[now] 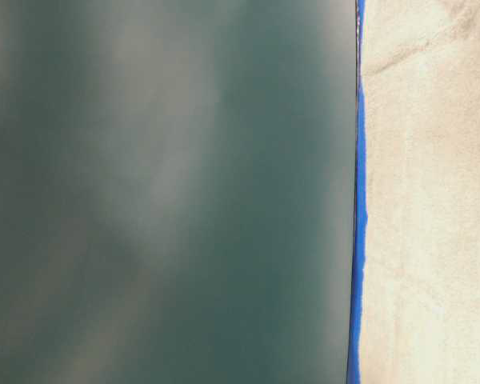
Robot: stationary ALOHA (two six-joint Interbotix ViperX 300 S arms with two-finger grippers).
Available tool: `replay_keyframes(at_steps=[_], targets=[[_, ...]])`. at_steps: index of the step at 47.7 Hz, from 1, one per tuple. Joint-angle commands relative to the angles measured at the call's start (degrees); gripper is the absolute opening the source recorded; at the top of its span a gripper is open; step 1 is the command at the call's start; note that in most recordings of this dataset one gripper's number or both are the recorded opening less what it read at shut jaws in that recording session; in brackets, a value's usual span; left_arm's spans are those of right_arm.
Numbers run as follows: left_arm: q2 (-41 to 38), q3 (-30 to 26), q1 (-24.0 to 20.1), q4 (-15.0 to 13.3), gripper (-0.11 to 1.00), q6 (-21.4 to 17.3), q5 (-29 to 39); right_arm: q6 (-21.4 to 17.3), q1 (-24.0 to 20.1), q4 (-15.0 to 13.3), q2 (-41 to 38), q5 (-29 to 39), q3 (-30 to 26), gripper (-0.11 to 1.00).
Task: Fold a bath towel.
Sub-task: 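Grasp the far corners of the green towel with both grippers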
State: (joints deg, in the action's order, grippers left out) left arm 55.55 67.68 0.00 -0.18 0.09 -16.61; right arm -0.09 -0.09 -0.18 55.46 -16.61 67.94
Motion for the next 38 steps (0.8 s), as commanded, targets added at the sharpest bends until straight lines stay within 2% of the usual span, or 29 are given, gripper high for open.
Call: replay_keyframes(at_steps=[1,5,10,16,21,27,32,35,38], targets=[[-1.7,-2.9,-3.5,-1.2,0.0,-0.2,0.8,-0.1,2.2,0.2,-0.5,0.1,-2.3,0.0],[-2.8,-4.0,-5.2,-1.1,0.0,-0.8,1.8,-0.4,4.9,0.3,-1.4,3.8,-3.7,0.0],[-4.2,-4.6,-8.0,-1.1,0.0,-2.5,3.1,-0.5,10.1,0.3,-3.2,12.2,-6.2,0.0],[-7.6,-4.8,-15.1,-1.1,0.0,-4.6,4.2,-0.5,18.4,0.1,-5.9,19.8,-8.0,0.0],[-12.2,-5.4,-20.4,-1.1,0.0,-5.7,4.9,0.0,27.2,0.1,-10.1,23.5,-8.7,0.0],[-19.6,-7.4,-26.3,-1.1,0.0,-6.6,5.4,0.9,35.4,-0.7,-16.8,25.8,-9.4,0.0],[-27.9,-10.3,-29.7,-1.1,0.01,-10.7,6.3,1.8,40.0,-2.8,-23.3,27.9,-11.0,0.01],[-33.0,-12.1,-30.8,-1.1,0.09,-13.2,6.4,2.1,42.0,-4.8,-27.9,28.4,-12.6,0.03],[-38.5,-14.7,-32.6,-1.1,0.25,-13.4,6.5,2.1,43.5,-6.6,-31.9,28.3,-14.2,0.19]])
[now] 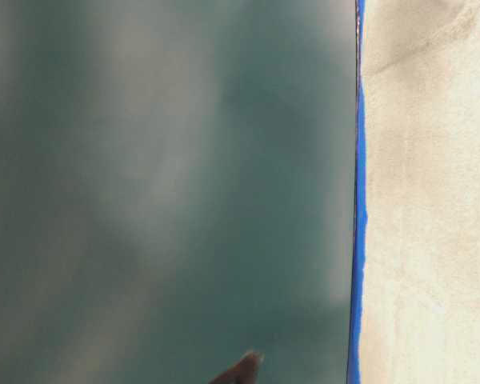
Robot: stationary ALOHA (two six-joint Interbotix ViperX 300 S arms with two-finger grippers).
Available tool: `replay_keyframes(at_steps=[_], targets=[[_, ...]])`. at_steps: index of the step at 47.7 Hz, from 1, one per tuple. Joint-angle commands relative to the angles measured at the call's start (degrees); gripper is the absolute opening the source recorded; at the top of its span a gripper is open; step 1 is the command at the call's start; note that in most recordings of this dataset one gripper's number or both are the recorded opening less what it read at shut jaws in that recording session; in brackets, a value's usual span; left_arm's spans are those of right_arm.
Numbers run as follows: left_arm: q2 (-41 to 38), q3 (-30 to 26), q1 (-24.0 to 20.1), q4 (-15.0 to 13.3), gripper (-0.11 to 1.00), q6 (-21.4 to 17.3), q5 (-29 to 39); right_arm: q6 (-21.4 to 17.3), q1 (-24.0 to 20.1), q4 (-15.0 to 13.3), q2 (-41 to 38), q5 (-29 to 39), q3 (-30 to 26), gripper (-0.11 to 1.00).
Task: Fold a bath towel.
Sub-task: 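Grasp the far corners of the green towel with both grippers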
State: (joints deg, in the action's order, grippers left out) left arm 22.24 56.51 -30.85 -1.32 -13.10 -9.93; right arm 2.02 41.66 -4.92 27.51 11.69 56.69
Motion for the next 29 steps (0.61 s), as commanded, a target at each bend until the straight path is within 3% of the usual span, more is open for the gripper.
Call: replay_keyframes(at_steps=[1,7,11,18,29], targets=[[-6.7,-4.2,-2.4,0.1,0.32,-0.2,-0.2,0.0,2.1,-2.5,-5.2,-0.1,-3.5,0.26],[-14.7,-8.4,-5.5,1.3,0.7,-0.4,0.1,0.3,3.4,-6.5,-13.4,-0.1,-7.2,0.62],[-19.5,-10.9,-7.2,2.1,0.86,-0.4,0.0,0.3,3.7,-8.5,-18.5,-0.3,-9.3,0.62],[-25.9,-14.0,-9.4,2.3,0.87,-0.4,0.0,0.4,4.4,-10.9,-26.5,-1.0,-12.9,0.59],[-33.8,-16.9,-10.1,2.3,0.86,-0.4,0.1,0.5,5.8,-11.9,-33.1,-4.0,-15.1,0.59]])
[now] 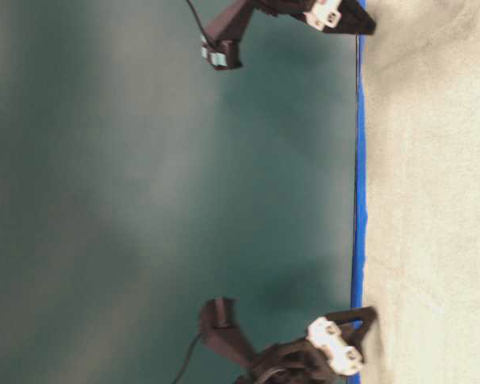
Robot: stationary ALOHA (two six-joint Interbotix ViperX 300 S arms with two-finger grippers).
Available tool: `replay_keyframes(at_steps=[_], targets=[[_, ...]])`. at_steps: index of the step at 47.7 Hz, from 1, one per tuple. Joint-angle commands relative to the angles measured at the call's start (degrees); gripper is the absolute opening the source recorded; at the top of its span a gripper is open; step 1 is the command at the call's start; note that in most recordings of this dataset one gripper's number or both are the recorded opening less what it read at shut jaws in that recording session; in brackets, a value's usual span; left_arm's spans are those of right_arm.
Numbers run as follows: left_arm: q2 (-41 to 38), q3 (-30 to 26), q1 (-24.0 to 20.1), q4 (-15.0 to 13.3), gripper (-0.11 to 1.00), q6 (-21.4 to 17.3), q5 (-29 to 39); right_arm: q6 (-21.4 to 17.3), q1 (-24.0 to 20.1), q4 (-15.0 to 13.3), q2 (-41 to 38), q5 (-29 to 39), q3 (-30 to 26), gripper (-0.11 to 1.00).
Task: Fold a bath towel.
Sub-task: 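Grasp the far corners of the green towel with both grippers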
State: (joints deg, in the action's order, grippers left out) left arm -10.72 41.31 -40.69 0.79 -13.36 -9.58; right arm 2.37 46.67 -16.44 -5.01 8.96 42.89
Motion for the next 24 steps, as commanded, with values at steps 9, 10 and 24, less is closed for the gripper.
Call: replay_keyframes(at_steps=[9,10,24], targets=[[-3.7,-3.2,-0.9,0.2,0.82,-0.1,1.1,0.2,1.6,-0.4,-3.0,-2.5,-1.1,0.58],[-3.6,-3.3,-0.9,0.2,0.8,-0.1,1.8,0.1,1.6,-0.4,-3.0,-2.4,-1.0,0.57],[-1.9,-4.5,-1.8,0.2,0.11,-0.2,11.3,0.1,1.6,-0.4,-1.9,0.0,-0.8,0.03]])
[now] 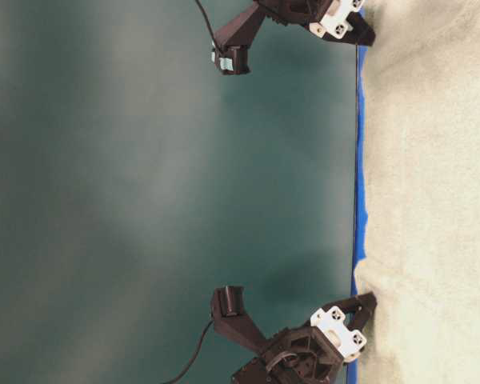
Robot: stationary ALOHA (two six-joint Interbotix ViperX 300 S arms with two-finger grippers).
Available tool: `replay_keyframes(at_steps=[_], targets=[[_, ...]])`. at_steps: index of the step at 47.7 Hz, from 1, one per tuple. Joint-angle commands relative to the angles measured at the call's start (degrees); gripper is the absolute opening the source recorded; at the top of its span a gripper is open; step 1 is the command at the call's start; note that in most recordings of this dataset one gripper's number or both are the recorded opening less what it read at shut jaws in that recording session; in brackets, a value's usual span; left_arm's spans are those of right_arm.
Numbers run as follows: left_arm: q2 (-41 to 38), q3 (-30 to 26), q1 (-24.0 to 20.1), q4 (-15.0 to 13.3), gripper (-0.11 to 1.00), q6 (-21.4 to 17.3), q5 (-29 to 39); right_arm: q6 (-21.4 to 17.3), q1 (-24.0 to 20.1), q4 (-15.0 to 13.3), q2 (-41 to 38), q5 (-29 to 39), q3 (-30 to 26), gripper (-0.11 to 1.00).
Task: Fold a bath towel.
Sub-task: 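Grasp the far corners of the green towel with both grippers, then lift the far edge and fold it toward the near edge with both grippers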
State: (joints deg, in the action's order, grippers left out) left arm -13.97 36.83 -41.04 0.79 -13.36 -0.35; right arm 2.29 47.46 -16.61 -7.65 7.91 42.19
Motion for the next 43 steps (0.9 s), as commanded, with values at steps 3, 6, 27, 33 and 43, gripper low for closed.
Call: replay_keyframes(at_steps=[3,6,27,33,43], targets=[[2.8,-0.3,-2.0,0.2,0.05,-0.2,3.4,0.2,0.9,-0.3,2.2,1.8,-0.2,0.03],[5.4,-0.7,-2.9,0.2,0.05,-0.2,5.4,0.3,1.0,-0.2,4.3,3.1,-0.5,0.03],[22.5,-12.6,-6.9,0.3,0.05,-0.3,21.8,0.1,5.5,-5.3,22.1,14.7,-6.2,0.03],[24.2,-13.4,-6.5,0.3,0.05,-0.1,25.3,-0.7,5.1,-5.4,25.6,16.3,-6.3,0.03],[28.7,-6.9,-0.8,-0.7,0.05,0.5,30.9,-1.1,-3.4,-1.2,33.4,22.4,-0.9,0.03]])
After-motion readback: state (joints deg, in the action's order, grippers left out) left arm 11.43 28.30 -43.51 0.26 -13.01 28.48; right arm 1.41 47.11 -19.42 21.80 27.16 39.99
